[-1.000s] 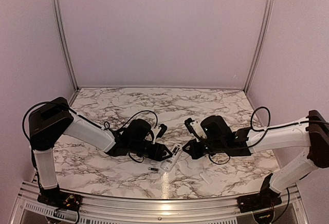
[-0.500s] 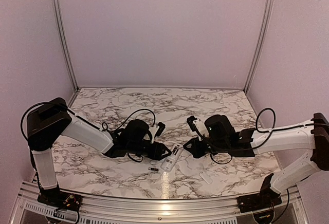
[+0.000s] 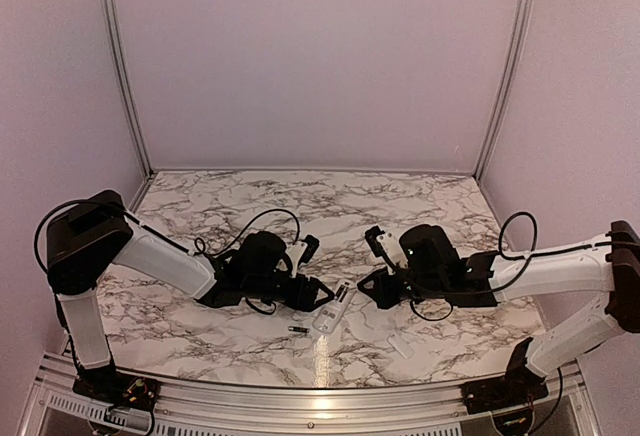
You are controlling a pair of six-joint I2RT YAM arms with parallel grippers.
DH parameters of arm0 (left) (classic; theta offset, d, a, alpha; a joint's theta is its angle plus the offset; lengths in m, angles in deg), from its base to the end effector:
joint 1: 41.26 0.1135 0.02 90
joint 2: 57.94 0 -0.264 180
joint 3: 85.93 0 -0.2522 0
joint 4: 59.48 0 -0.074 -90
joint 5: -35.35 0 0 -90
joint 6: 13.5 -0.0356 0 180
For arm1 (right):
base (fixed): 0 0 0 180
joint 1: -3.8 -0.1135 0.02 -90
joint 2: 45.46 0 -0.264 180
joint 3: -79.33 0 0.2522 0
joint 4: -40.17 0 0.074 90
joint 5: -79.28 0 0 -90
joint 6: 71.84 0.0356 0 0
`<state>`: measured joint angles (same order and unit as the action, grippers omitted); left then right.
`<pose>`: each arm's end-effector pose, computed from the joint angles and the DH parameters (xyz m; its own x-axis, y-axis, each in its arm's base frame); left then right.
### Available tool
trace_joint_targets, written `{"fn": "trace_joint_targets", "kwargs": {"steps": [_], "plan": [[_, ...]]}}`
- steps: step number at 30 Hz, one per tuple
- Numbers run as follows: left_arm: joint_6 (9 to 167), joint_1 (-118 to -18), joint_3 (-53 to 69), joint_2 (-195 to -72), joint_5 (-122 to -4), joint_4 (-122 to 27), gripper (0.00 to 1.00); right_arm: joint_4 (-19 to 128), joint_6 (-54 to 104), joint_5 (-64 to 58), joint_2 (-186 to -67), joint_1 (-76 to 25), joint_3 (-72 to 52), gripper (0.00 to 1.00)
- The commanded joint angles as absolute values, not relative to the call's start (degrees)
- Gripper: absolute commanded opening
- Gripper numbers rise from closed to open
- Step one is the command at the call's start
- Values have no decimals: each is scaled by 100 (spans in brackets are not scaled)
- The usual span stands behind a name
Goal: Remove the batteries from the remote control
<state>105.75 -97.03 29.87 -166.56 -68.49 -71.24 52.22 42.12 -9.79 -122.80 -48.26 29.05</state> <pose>0.2044 -0.3155 0.1286 -0.7125 0.2038 -0.6715 0.6509 0.5493 -0.5240 0.1666 0.2147 0.1872 -0.6778 -0.2090 -0.7049 -0.5702 0.7547 0.3245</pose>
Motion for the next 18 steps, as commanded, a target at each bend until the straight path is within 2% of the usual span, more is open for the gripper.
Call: {"fn": "trace_joint_targets", "kwargs": {"steps": [1,5,18], "plan": [[10502,-9725,2902,-16699,-6867,-7224,56,5064,4227,-1046,-12254,-4780,2897,0],[10515,-9725,2822,-16825,-6916,-7222,52,4997,4246,-1046,-12316,-4780,2943,0],[10534,-9725,2750,-17039,-7015,-7387,50,4865,4292,-1236,-12478,-4780,3047,0]]}}
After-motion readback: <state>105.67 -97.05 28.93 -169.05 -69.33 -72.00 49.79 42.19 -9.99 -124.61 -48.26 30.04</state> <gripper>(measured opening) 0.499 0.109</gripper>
